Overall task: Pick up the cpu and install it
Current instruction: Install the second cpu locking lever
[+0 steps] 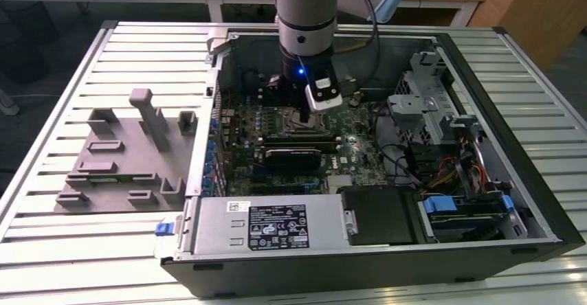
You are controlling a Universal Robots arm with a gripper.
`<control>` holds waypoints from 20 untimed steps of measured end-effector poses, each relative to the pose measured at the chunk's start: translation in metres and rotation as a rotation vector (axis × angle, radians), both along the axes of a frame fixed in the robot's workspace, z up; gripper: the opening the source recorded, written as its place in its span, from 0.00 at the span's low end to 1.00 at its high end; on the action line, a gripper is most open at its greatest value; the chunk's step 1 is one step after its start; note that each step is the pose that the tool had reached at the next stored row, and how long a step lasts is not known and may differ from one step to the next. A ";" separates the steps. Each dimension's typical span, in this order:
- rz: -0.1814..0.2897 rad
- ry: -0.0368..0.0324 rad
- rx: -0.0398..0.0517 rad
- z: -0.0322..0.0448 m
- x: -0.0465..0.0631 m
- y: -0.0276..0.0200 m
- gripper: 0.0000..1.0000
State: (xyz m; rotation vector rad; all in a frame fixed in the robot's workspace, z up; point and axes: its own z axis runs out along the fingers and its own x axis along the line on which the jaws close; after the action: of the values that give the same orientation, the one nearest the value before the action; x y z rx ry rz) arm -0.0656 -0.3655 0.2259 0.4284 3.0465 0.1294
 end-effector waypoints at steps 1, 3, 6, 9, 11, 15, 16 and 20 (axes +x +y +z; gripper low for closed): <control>0.001 -0.0001 0.0089 -0.0006 0.000 -0.0002 0.11; 0.003 -0.0001 0.0248 -0.0015 -0.001 -0.0003 0.11; 0.004 -0.0001 0.0288 -0.0018 -0.001 -0.0003 0.11; 0.004 0.0000 0.0288 -0.0018 -0.001 -0.0003 0.11; 0.005 0.0000 0.0290 -0.0018 -0.001 -0.0003 0.11; 0.004 -0.0001 0.0374 -0.0019 -0.003 -0.0003 0.11; 0.005 -0.0001 0.0377 -0.0019 -0.003 -0.0003 0.11; 0.005 0.0000 0.0410 -0.0022 -0.004 -0.0004 0.11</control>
State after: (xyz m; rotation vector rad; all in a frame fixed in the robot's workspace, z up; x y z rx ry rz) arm -0.0700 -0.3659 0.2237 0.4241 3.0497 0.1924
